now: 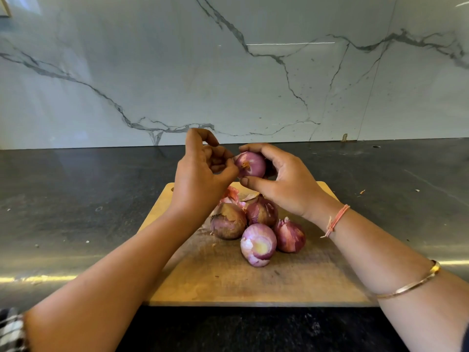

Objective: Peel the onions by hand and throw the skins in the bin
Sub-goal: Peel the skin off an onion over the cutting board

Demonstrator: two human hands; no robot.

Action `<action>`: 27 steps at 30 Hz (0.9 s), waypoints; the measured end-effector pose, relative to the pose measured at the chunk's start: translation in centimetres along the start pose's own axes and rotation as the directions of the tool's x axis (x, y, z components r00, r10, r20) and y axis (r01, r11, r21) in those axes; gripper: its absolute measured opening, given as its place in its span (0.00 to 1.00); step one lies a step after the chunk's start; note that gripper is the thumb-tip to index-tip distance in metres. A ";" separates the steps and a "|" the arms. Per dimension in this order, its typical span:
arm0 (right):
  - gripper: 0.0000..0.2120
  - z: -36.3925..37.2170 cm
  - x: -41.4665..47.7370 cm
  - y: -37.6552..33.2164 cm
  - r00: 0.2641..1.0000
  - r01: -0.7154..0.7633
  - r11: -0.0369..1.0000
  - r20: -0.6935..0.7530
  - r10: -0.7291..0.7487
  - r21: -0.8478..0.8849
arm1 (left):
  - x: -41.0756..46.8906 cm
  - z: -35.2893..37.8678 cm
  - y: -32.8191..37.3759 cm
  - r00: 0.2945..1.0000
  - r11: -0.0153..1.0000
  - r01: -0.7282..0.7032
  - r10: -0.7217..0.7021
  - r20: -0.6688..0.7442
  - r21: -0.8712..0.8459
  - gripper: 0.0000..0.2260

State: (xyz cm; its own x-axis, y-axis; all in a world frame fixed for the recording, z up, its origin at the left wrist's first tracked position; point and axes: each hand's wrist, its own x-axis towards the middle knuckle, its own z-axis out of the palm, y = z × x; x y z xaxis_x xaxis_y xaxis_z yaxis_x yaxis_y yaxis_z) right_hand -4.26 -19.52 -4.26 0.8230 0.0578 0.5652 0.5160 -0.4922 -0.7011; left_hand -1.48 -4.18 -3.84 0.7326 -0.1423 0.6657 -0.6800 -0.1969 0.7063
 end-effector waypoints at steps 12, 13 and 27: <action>0.21 -0.7 0.1 -0.3 0.987 -0.125 0.902 0.148 0.069 0.413 | 0.8 -0.2 -0.3 0.979 0.932 0.203 -0.196 0.057 -0.298 0.18; 0.21 -0.7 0.1 -0.2 0.985 -0.136 0.889 0.159 0.073 0.436 | 0.8 -0.2 -0.3 0.976 0.920 0.218 -0.207 0.070 -0.325 0.18; 0.19 0.1 0.6 -0.2 0.974 -0.225 0.839 0.080 0.214 0.496 | 0.6 -0.2 0.0 0.986 0.961 0.159 -0.142 0.089 -0.228 0.18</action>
State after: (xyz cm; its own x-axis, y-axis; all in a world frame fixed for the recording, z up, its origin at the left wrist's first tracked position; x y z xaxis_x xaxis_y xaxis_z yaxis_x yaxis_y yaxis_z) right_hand -3.82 -19.27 -3.84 0.9307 0.0203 0.3652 0.3652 0.0049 -0.9309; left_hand -1.09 -4.07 -3.39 0.8212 -0.1990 0.5348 -0.5441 0.0092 0.8389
